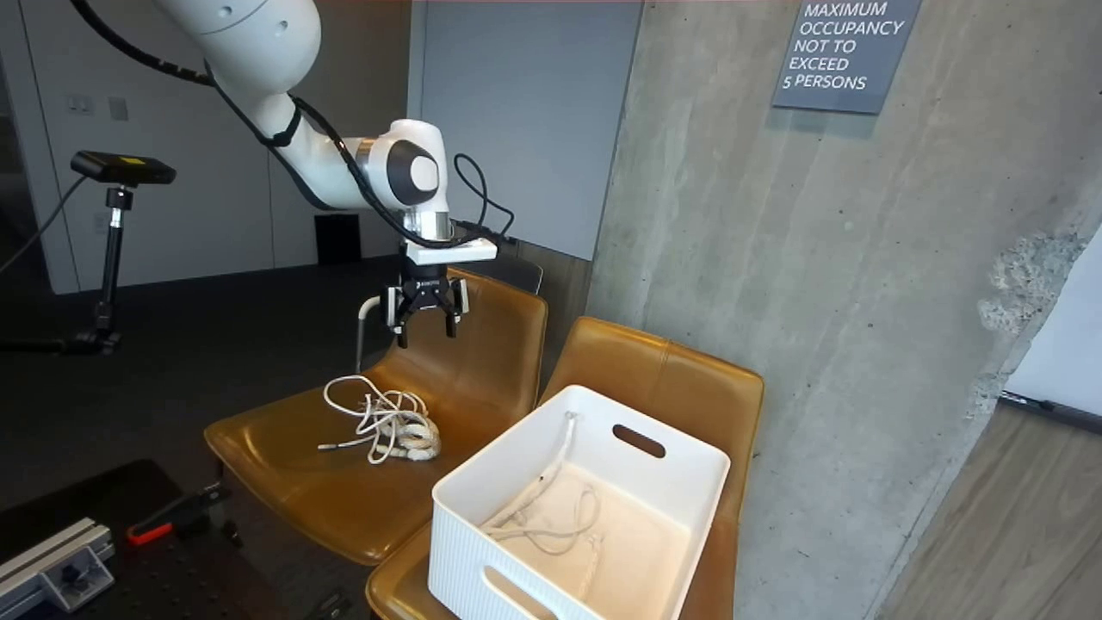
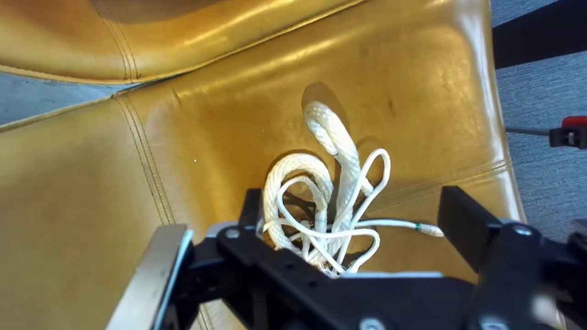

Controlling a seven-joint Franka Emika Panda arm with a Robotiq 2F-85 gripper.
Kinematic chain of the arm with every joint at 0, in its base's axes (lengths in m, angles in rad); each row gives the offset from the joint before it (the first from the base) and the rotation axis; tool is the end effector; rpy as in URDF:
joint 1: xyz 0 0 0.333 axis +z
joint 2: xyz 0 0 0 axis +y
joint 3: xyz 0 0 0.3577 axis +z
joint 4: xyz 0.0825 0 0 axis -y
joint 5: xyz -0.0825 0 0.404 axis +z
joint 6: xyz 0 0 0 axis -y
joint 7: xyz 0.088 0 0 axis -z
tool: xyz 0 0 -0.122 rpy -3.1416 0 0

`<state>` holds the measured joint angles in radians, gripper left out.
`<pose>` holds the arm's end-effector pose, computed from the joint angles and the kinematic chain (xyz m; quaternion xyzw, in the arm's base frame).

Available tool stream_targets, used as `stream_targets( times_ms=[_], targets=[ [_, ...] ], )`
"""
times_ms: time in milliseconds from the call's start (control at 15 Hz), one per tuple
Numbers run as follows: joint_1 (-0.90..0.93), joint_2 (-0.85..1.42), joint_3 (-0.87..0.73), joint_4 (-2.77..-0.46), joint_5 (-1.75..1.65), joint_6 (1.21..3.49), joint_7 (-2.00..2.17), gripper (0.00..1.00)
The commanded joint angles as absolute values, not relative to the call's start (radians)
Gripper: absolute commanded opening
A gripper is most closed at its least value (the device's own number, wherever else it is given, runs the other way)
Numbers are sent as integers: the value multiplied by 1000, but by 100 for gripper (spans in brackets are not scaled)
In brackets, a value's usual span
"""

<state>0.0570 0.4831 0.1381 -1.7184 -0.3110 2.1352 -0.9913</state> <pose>0.6872 0.1083 0.3161 0.7775 0.6208 -0.0639 0.0776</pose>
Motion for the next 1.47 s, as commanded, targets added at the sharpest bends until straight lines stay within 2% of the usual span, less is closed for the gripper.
stream_targets(
  times_ms=[0, 333, 600, 1400],
  targets=[
    [-48, 317, 146, -1902, -237, 2199, -1199, 100],
    [-216, 200, 184, -1973, -157, 2174, -1596, 100],
    [-185, 190, 81, -1930, -84, 2146, -1834, 100],
    [-158, 242, 32, -1899, -110, 2164, -1813, 100]
  ],
)
